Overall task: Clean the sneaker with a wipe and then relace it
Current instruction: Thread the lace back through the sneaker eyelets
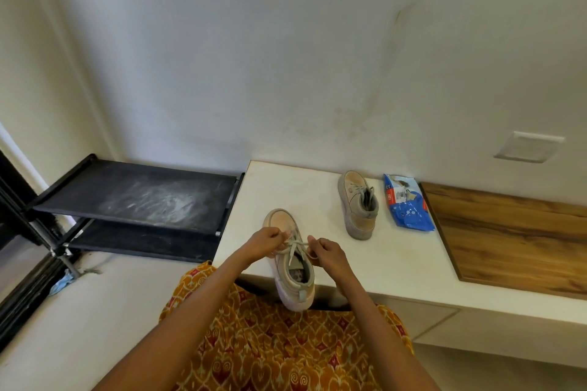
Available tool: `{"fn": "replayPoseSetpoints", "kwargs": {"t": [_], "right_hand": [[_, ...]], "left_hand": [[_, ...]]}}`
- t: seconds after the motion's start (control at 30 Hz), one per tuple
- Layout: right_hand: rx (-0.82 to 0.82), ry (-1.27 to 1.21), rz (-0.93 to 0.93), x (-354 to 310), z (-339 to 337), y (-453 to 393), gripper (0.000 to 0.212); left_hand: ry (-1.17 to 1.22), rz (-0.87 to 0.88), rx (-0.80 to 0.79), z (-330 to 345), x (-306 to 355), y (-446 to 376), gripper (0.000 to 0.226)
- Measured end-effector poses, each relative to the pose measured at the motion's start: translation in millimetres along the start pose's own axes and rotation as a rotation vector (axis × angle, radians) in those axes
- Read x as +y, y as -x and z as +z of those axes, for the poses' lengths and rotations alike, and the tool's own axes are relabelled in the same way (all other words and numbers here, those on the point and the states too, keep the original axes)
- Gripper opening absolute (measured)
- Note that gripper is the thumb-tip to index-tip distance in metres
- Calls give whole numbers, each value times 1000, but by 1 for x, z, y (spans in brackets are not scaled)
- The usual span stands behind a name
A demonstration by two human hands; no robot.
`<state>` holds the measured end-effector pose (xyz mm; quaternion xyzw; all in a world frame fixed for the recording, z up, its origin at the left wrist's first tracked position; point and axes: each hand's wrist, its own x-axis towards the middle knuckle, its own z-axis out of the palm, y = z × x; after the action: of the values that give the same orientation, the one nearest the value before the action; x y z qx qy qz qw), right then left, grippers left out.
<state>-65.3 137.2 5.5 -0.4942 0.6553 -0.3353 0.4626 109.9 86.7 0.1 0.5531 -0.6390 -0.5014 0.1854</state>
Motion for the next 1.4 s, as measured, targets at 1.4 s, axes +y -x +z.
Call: {"fn": "replayPoseSetpoints", "kwargs": {"t": [1.4], "right_hand": [[214, -51, -15, -5, 24, -1, 13]], "left_hand": [[359, -210, 246, 26, -1, 4, 17]]}}
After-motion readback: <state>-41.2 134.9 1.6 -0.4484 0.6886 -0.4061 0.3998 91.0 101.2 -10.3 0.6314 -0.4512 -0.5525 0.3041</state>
